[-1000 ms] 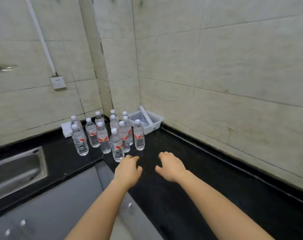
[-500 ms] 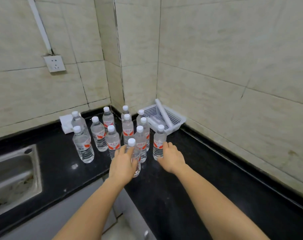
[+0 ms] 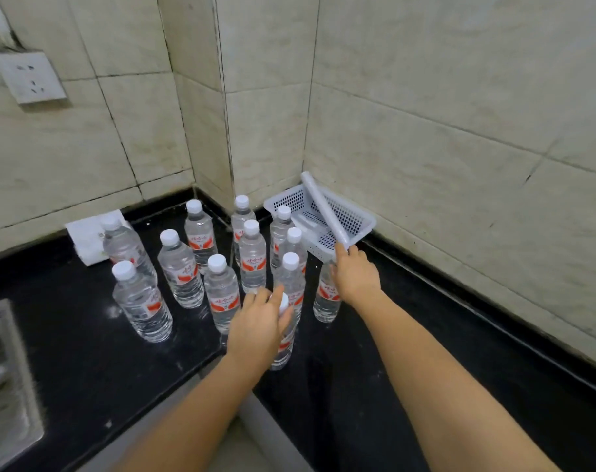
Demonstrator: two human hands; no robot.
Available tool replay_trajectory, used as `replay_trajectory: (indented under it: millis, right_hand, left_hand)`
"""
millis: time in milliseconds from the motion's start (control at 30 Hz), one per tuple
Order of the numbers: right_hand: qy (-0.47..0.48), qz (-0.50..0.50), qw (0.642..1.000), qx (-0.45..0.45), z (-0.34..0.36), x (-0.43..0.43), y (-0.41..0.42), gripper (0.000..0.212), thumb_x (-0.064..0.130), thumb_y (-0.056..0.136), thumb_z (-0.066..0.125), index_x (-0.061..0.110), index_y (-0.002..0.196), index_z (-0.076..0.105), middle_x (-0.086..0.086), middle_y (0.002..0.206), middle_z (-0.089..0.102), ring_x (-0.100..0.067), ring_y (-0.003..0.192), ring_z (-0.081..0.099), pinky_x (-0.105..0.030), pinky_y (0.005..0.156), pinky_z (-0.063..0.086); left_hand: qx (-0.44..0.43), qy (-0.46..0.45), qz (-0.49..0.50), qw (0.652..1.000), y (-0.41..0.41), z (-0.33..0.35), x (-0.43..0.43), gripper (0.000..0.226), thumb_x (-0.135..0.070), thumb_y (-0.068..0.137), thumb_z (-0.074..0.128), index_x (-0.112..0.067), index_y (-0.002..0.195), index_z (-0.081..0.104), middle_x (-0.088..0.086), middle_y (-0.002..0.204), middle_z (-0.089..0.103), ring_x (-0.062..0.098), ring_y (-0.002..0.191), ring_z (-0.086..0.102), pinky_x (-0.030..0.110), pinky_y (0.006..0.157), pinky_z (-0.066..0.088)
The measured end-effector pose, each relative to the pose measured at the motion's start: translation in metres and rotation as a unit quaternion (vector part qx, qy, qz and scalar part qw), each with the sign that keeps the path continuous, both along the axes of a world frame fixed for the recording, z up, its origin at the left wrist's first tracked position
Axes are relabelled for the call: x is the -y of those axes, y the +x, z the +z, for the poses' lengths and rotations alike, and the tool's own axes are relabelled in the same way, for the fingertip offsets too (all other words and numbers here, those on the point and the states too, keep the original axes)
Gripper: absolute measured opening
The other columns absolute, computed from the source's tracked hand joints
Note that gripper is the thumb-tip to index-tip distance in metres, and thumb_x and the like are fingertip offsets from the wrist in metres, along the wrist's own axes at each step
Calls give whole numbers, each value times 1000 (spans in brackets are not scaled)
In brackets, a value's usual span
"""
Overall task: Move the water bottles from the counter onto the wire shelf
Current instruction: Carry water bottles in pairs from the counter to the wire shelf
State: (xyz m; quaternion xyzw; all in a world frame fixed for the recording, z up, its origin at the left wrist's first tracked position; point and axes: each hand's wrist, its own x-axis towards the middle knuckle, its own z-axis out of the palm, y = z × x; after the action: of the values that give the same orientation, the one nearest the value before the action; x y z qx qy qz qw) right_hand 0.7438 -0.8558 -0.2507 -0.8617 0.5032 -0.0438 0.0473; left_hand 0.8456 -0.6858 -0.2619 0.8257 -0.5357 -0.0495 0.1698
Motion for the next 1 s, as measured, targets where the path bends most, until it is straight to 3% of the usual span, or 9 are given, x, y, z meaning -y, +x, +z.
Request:
replay_trajectory:
  millis: [233, 400, 600, 700, 767, 833, 1000]
  right_hand:
    - [8, -23, 998, 56, -15, -30, -25, 34, 28, 99, 48, 9, 126, 46, -13, 119, 54, -30, 112, 50, -38, 80, 44]
    - [83, -78, 982, 151, -11, -53, -52, 31, 30, 92, 57, 11, 118, 54, -12, 115, 59, -29, 103, 57, -34, 78, 44]
    - [145, -89, 970, 176, 10, -79, -106, 25, 28, 86, 63, 13, 105, 61, -9, 105, 65, -27, 93, 62, -39, 76, 53]
    - [167, -93, 967, 169, 17, -104, -154, 23, 29, 82, 66, 15, 99, 65, -6, 102, 68, -25, 91, 63, -40, 77, 55]
    - [178, -100, 963, 173, 22, -124, -193, 20, 29, 80, 67, 17, 97, 66, -4, 100, 68, -22, 90, 64, -40, 76, 56]
    - [177, -111, 961, 179, 30, -146, -236, 16, 29, 79, 68, 20, 92, 65, 0, 94, 67, -19, 86, 63, -34, 70, 54]
    - [141, -152, 958, 199, 54, -205, -353, 15, 30, 78, 68, 23, 90, 65, 4, 89, 67, -16, 81, 62, -30, 66, 50]
  left_hand:
    - [37, 30, -13, 999, -7, 9, -3, 48, -37, 98, 41, -14, 140, 35, 7, 125, 53, 23, 116, 50, 35, 86, 49]
    - [17, 2, -44, 999, -14, 11, -9, 31, -37, 93, 48, -16, 115, 54, 5, 108, 58, 22, 103, 56, 36, 78, 50]
    - [-55, -57, -90, 993, -41, 29, -16, 17, -38, 86, 54, -21, 87, 56, 3, 91, 58, 25, 88, 58, 40, 72, 51]
    - [-68, -54, -145, 986, -73, 47, -18, 21, -36, 81, 61, -22, 71, 49, 2, 76, 52, 24, 76, 55, 33, 57, 35]
    - [-86, -55, -175, 979, -100, 55, -22, 17, -36, 79, 63, -21, 74, 57, 1, 73, 50, 24, 75, 54, 32, 56, 33]
    - [-103, -52, -200, 973, -132, 58, -30, 16, -37, 78, 65, -22, 83, 63, 0, 74, 51, 23, 75, 55, 34, 61, 41]
    - [-115, -63, -276, 952, -238, 67, -53, 16, -36, 77, 65, -21, 82, 64, 1, 72, 53, 20, 72, 54, 35, 63, 44]
